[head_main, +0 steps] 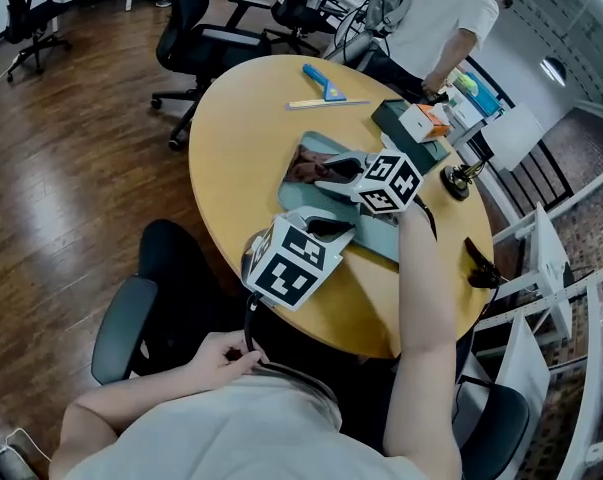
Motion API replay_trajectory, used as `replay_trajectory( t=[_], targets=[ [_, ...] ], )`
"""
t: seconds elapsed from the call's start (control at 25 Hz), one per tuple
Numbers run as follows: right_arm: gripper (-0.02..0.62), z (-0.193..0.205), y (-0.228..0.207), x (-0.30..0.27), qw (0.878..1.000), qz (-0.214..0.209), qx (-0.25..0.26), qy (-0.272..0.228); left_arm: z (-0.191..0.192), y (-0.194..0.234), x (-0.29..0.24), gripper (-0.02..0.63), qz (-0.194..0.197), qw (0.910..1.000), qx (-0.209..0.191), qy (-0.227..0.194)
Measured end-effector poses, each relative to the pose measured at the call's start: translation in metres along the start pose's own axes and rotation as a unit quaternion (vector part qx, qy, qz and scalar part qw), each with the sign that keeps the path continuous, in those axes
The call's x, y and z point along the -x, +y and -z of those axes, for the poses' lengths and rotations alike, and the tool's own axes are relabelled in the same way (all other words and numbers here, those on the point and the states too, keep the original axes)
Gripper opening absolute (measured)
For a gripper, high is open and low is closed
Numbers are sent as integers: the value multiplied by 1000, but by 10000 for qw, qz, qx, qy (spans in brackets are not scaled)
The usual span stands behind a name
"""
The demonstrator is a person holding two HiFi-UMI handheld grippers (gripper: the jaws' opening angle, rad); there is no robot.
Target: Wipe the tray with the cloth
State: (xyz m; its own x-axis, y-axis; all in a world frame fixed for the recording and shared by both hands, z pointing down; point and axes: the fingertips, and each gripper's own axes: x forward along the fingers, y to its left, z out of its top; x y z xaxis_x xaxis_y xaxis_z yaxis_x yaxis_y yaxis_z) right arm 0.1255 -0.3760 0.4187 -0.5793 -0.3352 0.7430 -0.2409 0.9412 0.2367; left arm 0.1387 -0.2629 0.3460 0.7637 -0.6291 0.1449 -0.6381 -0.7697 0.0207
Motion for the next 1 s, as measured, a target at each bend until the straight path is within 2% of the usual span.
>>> replay_trajectory(
  t=[0.28,0.52,0.72,1.0],
  targets=[
    [137,-1,-51,-20,9945,770,-710,75,1,3,2,0,21,10000,-19,3],
    [135,0,-64,-22,9919,887,-905,123,0,6,0,1,-36,10000,14,-27],
    [135,27,-67,2,9876,1087,-1020,487,-1,6,0,2,-8,10000,23,-10],
    [135,89,-77,49,9682,1646,-1675,865,-1,5,1,0,21,10000,91,11]
  ],
)
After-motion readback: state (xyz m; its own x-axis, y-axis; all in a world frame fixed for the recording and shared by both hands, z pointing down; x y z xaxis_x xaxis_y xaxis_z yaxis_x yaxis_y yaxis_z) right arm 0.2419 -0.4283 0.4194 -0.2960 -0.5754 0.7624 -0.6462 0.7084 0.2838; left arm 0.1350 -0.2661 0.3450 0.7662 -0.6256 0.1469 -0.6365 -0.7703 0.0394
